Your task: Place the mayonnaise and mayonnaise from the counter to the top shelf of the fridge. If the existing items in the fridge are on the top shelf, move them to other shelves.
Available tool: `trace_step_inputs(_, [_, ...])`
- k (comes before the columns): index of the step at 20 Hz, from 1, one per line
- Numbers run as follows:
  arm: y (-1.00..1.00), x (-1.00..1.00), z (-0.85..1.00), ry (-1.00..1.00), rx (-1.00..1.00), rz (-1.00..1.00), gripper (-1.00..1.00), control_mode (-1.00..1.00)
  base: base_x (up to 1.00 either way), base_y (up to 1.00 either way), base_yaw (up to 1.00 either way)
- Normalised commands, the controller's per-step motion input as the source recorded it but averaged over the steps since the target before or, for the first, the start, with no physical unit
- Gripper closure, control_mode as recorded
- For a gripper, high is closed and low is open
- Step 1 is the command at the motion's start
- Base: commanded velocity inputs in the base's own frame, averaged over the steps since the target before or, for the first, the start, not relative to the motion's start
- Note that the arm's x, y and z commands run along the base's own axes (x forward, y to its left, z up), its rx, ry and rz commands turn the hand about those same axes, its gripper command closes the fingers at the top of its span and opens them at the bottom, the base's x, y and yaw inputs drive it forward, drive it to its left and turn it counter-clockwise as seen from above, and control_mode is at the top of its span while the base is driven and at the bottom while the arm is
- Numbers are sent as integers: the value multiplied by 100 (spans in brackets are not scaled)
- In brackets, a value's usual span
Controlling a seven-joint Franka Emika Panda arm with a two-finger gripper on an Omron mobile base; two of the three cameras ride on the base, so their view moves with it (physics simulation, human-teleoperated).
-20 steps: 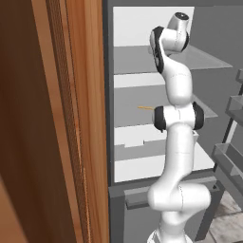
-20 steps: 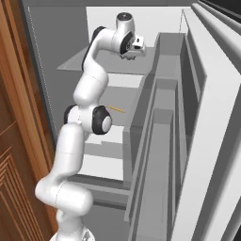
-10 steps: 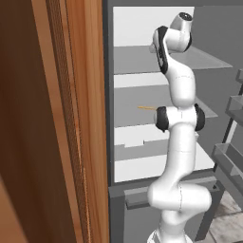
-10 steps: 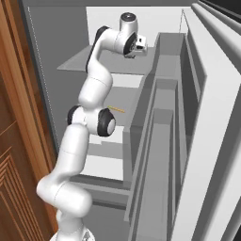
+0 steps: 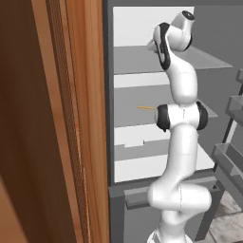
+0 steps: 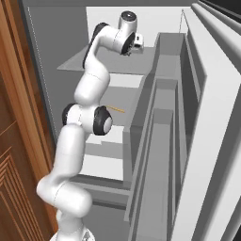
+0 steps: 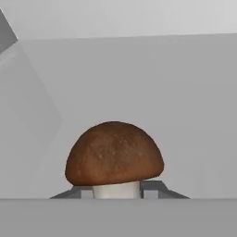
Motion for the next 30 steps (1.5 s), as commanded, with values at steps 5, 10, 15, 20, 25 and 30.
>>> trace_step_inputs(5, [80,-39,-54,-48,-3,4,100,-100,0,0,0])
trace_step_inputs(10, [84,-64,-47,-53,-5,3,100,-100,0,0,0])
trace_step_inputs(15, [71,-92,-8,-47,-1,0,100,-100,0,0,0])
trace_step_inputs(20, [72,-100,-28,-48,-3,0,100,-100,0,0,0])
trace_step_inputs(25, [14,-100,57,-18,0,-4,100,-100,0,0,0])
trace_step_inputs(30, [0,-100,99,1,1,-12,100,-100,0,0,0])
